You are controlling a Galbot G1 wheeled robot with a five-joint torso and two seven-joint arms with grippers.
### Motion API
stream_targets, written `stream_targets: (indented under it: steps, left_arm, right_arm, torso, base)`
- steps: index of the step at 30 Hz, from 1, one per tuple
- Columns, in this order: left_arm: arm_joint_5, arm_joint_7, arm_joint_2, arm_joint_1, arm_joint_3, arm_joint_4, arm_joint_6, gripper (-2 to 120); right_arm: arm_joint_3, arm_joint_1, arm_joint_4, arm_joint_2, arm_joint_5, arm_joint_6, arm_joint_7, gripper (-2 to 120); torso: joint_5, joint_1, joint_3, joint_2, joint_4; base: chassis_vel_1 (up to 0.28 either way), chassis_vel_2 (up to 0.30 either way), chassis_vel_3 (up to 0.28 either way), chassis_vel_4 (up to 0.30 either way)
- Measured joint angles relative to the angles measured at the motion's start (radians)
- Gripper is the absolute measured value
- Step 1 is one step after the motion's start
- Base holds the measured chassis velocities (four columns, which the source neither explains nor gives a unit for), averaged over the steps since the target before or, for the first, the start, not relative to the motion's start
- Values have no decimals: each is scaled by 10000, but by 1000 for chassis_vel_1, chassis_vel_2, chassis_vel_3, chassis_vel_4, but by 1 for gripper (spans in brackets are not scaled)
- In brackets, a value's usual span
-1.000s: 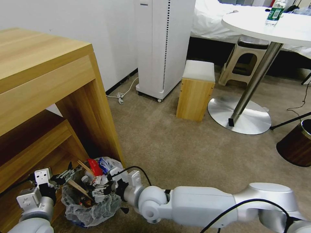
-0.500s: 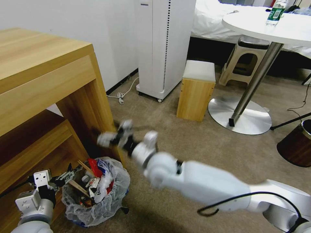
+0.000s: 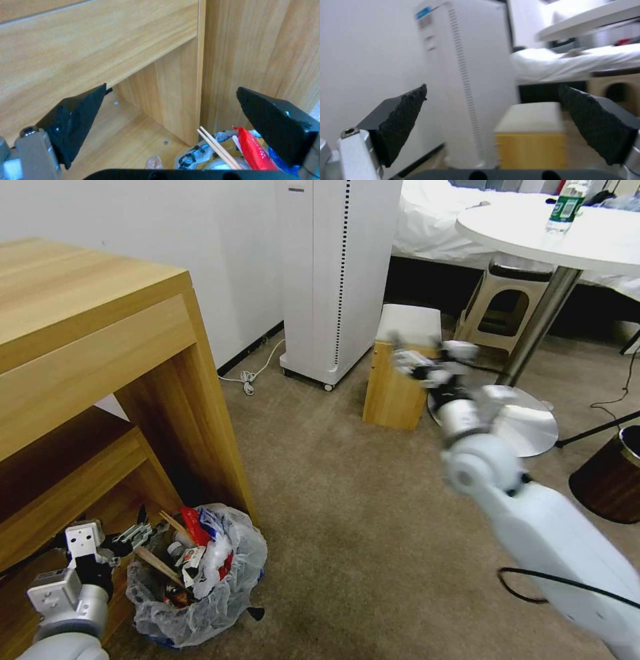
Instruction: Pick up the trash bin and place the garbage on the floor into it.
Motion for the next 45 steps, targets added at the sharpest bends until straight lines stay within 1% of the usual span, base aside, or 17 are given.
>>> stream_targets:
  steps: [1,3,4,6,7,10,15,17,18,21,26,30,33,37,39,42,45]
  left_arm:
    - [136,35,-52,55,-10,-35,-58,100]
    - [236,58,-118,131,-4,-166,-109,100]
    - [236,58,-118,131,-4,-166,-109,100]
    - [349,67,-167,194,-2,-279,-146,100]
    - [349,67,-167,194,-2,-279,-146,100]
    - [426,101,-160,294,42,-360,-169,100]
    - [452,110,-144,415,93,-464,-212,100]
    - [482,137,-153,507,124,-521,-280,100]
    - [482,137,-153,507,124,-521,-280,100]
    - [537,164,-187,605,154,-559,-314,100]
    - [667,301,-232,722,180,-620,-317,100]
    - [948,420,-294,787,216,-614,-349,100]
    - [1092,471,-400,776,327,-583,-361,100]
    - [1091,472,-439,738,370,-630,-359,100]
    - [1076,473,-423,763,405,-708,-359,100]
    - [1024,474,-354,797,416,-811,-359,100]
    - [976,474,-296,794,423,-851,-353,100]
  right_arm:
    - [751,-629,222,-1,-120,10,-72,100]
    - [1723,-1414,571,106,-463,-20,-145,100]
    - [1723,-1414,571,106,-463,-20,-145,100]
    - [2469,-2098,794,338,-954,-10,-254,100]
    - [2469,-2098,794,338,-954,-10,-254,100]
    - [3134,-3034,1028,682,-1373,-101,-481,100]
    - [3414,-4042,918,881,-2145,-271,-700,100]
    - [3417,-4334,632,1016,-2382,-679,-406,100]
    - [3417,-4334,632,1016,-2382,-679,-406,100]
    - [3287,-4479,304,1184,-2192,-1631,132,100]
    - [3086,-4474,-180,1442,-2211,-2064,314,100]
    - [2967,-4416,-278,1691,-2261,-1821,143,100]
    - [2927,-4223,-49,2150,-2294,-766,-687,100]
    - [2923,-4241,185,2503,-2345,-152,-1132,100]
    - [2954,-4393,328,2885,-2419,610,-1652,100]
    - [3068,-4478,444,3259,-2648,1009,-2014,100]
    - [3145,-4508,647,3413,-2718,989,-2031,100]
  torso:
    - [0,0,0,0,-1]
    - [-7,0,-1,0,1]
    - [-7,0,-1,0,1]
    - [-5,0,-1,1,3]
    - [-5,0,-1,1,3]
    - [-7,0,-1,1,4]
    - [-9,0,-1,1,1]
    - [-5,0,-1,1,2]
    - [-5,0,-1,1,2]
    - [-7,0,0,1,3]
    - [-7,0,1,0,3]
    - [-8,0,0,0,2]
    - [-9,0,0,0,4]
    - [-9,0,1,0,4]
    - [-11,0,0,1,1]
    - [-4,0,1,1,1]
    - [-9,0,0,0,1]
  base:
    - [0,0,0,0]
    - [0,0,0,0]
    - [0,0,0,0]
    - [0,0,0,0]
    - [0,0,0,0]
    - [0,0,0,0]
    - [0,0,0,0]
    - [0,0,0,0]
    - [0,0,0,0]
    - [0,0,0,0]
    - [0,0,0,0]
    - [0,0,0,0]
    - [0,0,0,0]
    - [0,0,0,0]
    - [0,0,0,0]
    - [0,0,0,0]
    - [0,0,0,0]
